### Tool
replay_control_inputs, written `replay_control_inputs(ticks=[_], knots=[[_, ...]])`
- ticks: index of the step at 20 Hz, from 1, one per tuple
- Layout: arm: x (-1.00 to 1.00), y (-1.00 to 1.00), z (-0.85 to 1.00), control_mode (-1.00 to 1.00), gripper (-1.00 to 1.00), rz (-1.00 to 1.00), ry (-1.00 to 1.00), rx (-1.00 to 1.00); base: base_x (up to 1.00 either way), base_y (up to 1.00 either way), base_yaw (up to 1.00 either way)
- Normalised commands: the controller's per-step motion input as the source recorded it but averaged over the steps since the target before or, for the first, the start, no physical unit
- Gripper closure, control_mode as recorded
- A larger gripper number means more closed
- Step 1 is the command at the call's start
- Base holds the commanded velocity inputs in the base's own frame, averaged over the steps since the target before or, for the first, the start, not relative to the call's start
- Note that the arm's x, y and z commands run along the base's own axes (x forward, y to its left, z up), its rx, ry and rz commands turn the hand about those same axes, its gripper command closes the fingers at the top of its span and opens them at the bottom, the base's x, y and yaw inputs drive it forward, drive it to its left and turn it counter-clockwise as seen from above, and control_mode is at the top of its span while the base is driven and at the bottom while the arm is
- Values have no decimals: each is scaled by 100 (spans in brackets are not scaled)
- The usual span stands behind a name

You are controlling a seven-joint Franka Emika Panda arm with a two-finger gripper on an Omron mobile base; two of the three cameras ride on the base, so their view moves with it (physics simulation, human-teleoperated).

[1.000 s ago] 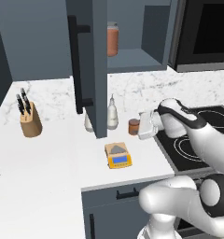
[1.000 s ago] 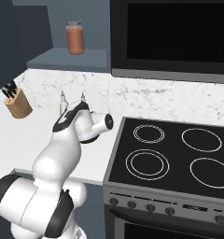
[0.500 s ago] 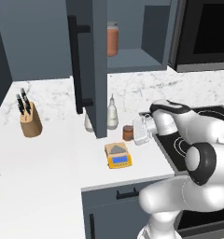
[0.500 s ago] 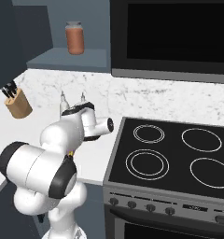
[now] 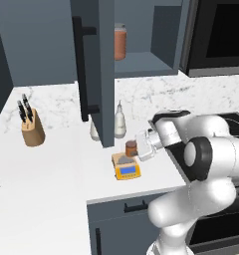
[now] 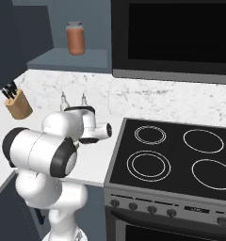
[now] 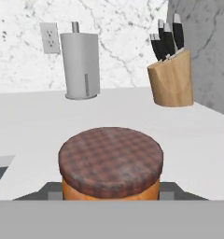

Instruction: Pick the jam and place it on the digital scale for weighing, and close the cabinet.

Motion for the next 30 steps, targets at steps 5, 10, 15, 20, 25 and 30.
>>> replay_control_inputs(ticks=[5, 10, 15, 20, 25, 30], knots=[[0, 13, -21, -100, 100, 3, 0, 0, 0, 0, 0], [5, 12, -14, -100, 100, 2, 0, 0, 0, 0, 0], [4, 3, -12, -100, 100, 4, 1, 0, 0, 0, 0], [5, 6, -27, -100, 100, 2, 0, 0, 0, 0, 0], [24, 10, -23, -100, 100, 1, 0, 0, 0, 0, 0], [-16, 11, -29, -100, 100, 2, 0, 0, 0, 0, 0]])
